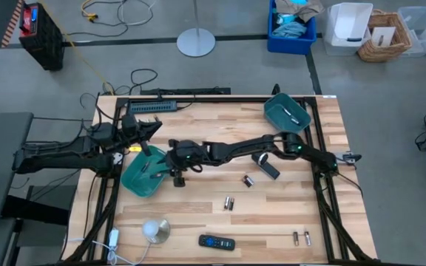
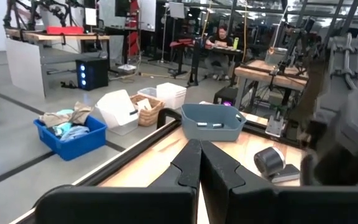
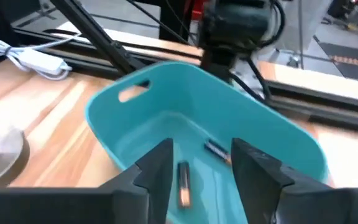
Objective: Sort batteries
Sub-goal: Put the silver battery into the blue bin
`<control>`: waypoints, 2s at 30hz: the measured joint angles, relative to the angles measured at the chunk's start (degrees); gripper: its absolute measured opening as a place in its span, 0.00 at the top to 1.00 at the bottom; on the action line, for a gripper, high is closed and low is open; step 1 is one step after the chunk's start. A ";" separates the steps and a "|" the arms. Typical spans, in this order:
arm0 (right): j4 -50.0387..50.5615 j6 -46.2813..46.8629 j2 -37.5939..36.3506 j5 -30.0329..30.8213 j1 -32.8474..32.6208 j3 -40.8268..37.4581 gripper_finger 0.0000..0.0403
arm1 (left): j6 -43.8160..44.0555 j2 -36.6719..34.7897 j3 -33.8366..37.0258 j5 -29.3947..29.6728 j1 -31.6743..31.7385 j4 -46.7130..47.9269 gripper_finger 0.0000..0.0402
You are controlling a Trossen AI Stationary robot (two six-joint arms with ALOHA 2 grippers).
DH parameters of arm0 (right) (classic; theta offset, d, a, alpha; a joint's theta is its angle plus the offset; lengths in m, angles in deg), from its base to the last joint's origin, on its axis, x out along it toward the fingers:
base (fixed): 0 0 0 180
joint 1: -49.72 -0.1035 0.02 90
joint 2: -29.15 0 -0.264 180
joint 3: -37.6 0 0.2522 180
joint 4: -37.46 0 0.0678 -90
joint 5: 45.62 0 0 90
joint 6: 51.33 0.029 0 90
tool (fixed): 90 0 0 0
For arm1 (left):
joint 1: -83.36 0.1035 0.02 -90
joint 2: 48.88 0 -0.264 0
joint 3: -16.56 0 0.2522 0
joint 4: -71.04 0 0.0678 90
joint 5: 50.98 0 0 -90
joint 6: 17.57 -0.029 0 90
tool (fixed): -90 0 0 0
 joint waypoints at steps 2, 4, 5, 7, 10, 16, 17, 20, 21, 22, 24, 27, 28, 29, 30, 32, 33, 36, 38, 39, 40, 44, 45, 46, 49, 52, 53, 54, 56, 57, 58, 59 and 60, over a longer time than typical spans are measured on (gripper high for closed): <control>-3.17 1.02 -3.07 0.76 0.57 -5.63 0.60 | 0.00 -0.14 0.00 -0.06 0.00 0.39 1.00; -7.73 1.81 -6.69 2.52 0.93 -12.40 0.62 | 0.00 -0.17 0.00 -0.44 0.00 0.64 1.00; -10.00 2.42 -8.73 3.64 1.08 -15.99 0.63 | 0.00 -0.17 0.00 -0.53 0.00 0.77 1.00; -14.08 3.39 -12.94 5.56 1.25 -22.81 0.65 | 0.00 -0.14 0.00 -0.74 0.00 0.80 1.00; -16.60 5.10 -19.44 9.20 1.16 -31.94 0.65 | 0.00 -0.13 0.02 -0.76 -0.02 0.80 1.00; -15.64 9.61 -30.69 14.19 -0.83 -45.81 0.65 | 0.00 -0.12 0.04 -0.79 -0.02 0.88 1.00; -14.70 10.71 -32.22 14.18 -1.47 -47.47 0.65 | 0.00 -0.12 0.04 -0.79 -0.02 0.91 1.00; -8.84 13.42 -35.46 14.07 -3.82 -50.60 0.64 | 0.00 0.27 0.04 -0.81 -0.02 0.91 1.00; -5.81 14.39 -35.94 14.05 -4.78 -50.87 0.64 | 0.00 0.28 0.04 -0.81 -0.02 0.91 1.00; -3.41 15.26 -36.18 14.05 -5.75 -50.88 0.63 | 0.00 0.64 0.04 -0.81 -0.02 0.87 1.00; -0.14 16.47 -36.22 14.06 -7.76 -50.88 0.61 | 0.00 1.34 0.04 -0.81 -0.02 0.72 1.00; 1.59 16.13 -35.87 14.04 -10.84 -50.70 0.56 | 0.31 2.76 0.09 -0.83 -0.02 -0.18 1.00; 3.21 15.69 -35.81 14.04 -11.74 -50.31 0.55 | 0.35 3.30 0.09 -0.84 -0.02 -0.70 1.00; 5.48 14.82 -35.76 13.97 -12.53 -49.84 0.53 | 0.38 3.78 0.09 -0.85 -0.02 -0.91 1.00; 7.93 14.15 -35.76 13.96 -13.27 -49.17 0.50 | 0.44 4.30 0.09 -0.86 -0.02 -0.92 1.00; 12.23 12.55 -35.76 13.98 -14.50 -47.65 0.47 | 0.77 5.27 0.09 -0.87 -0.02 -1.05 1.00; 13.93 11.79 -35.76 13.98 -15.01 -46.89 0.45 | 0.96 5.69 0.09 -0.87 -0.02 -1.04 1.00; 18.22 9.32 -35.76 13.98 -16.65 -44.71 0.42 | 1.23 6.79 0.09 -0.86 -0.02 -1.63 1.00; 20.76 7.46 -35.48 13.69 -17.51 -43.49 0.41 | 1.32 7.30 0.09 -0.87 -0.02 -2.17 1.00; 22.26 6.76 -35.42 13.50 -17.93 -43.10 0.41 | 1.35 7.54 0.09 -0.85 -0.02 -2.40 1.00; 23.73 6.56 -35.39 13.45 -18.34 -42.94 0.41 | 1.43 7.76 0.09 -0.87 -0.02 -2.79 1.00; 27.38 6.55 -35.39 13.39 -19.07 -42.69 0.41 | 1.70 7.91 0.09 -0.86 -0.02 -2.94 1.00; 27.99 6.55 -35.39 13.44 -19.44 -42.69 0.41 | 1.87 7.97 0.09 -0.85 -0.02 -2.96 1.00; 28.16 6.54 -35.36 13.46 -19.77 -42.69 0.41 | 1.95 8.01 0.09 -0.85 -0.02 -2.95 1.00; 27.19 5.80 -34.22 13.42 -20.55 -42.65 0.41 | 1.97 8.10 0.09 -0.85 -0.02 -2.99 1.00; 27.69 5.78 -31.56 13.58 -21.15 -42.19 0.41 | 1.97 8.18 0.09 -0.85 0.00 -2.96 1.00; 27.68 6.33 -30.71 14.31 -21.15 -41.75 0.41 | 1.97 8.16 0.09 -0.85 -0.01 -2.96 1.00; 27.89 6.97 -30.20 15.34 -21.24 -41.19 0.42 | 1.97 8.16 0.09 -0.85 -0.02 -2.96 1.00; 28.43 7.75 -29.86 17.02 -21.61 -39.95 0.42 | 1.97 8.14 0.09 -0.85 -0.02 -2.91 1.00; 28.06 7.84 -29.89 17.76 -21.72 -39.53 0.43 | 1.97 8.17 0.09 -0.85 -0.02 -2.84 1.00; 28.02 7.48 -30.06 18.06 -21.83 -39.31 0.43 | 1.97 8.16 0.09 -0.84 -0.02 -2.81 1.00; 28.27 6.91 -30.11 18.07 -21.91 -39.17 0.44 | 1.97 8.16 0.09 -0.84 -0.02 -2.81 1.00; 28.74 6.65 -30.12 18.11 -22.03 -39.01 0.44 | 1.93 8.16 0.09 -0.85 -0.02 -2.81 1.00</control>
